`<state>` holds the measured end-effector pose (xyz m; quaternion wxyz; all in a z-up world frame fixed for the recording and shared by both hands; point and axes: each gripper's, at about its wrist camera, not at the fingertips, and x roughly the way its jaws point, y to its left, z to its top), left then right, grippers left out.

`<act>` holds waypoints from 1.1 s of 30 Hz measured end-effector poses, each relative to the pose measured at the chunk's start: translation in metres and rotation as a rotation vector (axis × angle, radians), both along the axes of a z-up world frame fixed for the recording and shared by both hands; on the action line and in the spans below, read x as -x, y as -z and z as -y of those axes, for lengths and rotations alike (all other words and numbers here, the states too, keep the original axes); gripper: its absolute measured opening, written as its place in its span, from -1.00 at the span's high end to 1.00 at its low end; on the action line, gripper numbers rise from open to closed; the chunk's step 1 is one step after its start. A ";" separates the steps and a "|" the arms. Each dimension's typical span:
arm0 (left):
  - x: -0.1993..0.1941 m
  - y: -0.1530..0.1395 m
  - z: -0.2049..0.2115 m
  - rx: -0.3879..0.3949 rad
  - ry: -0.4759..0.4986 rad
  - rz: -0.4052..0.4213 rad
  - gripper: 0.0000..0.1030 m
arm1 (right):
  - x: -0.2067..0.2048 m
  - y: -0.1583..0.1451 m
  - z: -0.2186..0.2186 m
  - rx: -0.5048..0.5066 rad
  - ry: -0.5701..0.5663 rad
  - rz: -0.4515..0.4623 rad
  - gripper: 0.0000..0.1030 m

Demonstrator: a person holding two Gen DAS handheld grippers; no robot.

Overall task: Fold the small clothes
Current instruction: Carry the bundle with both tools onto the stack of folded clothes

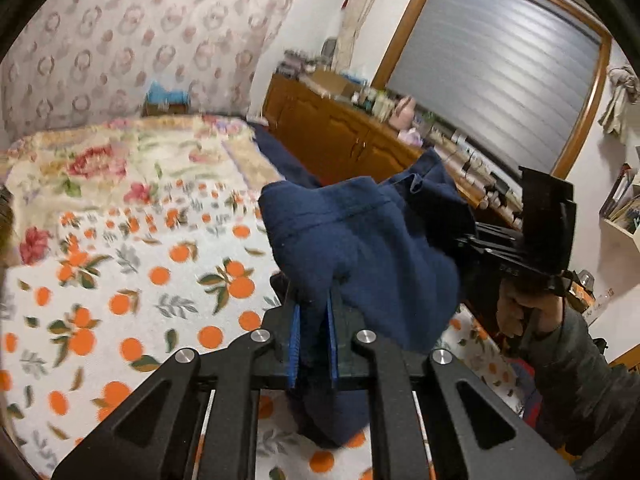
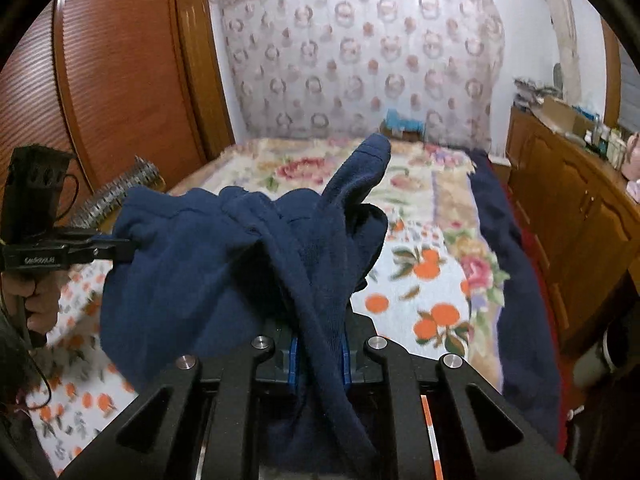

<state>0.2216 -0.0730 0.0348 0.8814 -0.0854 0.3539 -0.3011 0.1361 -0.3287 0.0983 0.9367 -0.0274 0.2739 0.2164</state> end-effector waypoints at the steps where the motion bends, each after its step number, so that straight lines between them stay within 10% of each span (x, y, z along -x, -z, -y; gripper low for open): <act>1: 0.004 -0.004 -0.005 0.003 -0.008 0.012 0.77 | 0.002 -0.005 -0.004 -0.001 -0.007 0.018 0.71; 19: 0.073 -0.062 -0.182 -0.017 -0.385 0.205 0.77 | -0.073 -0.055 -0.157 -0.020 -0.345 0.198 0.72; 33: 0.107 0.007 -0.289 0.045 -0.653 0.117 0.77 | -0.215 -0.039 -0.311 0.078 -0.600 0.158 0.72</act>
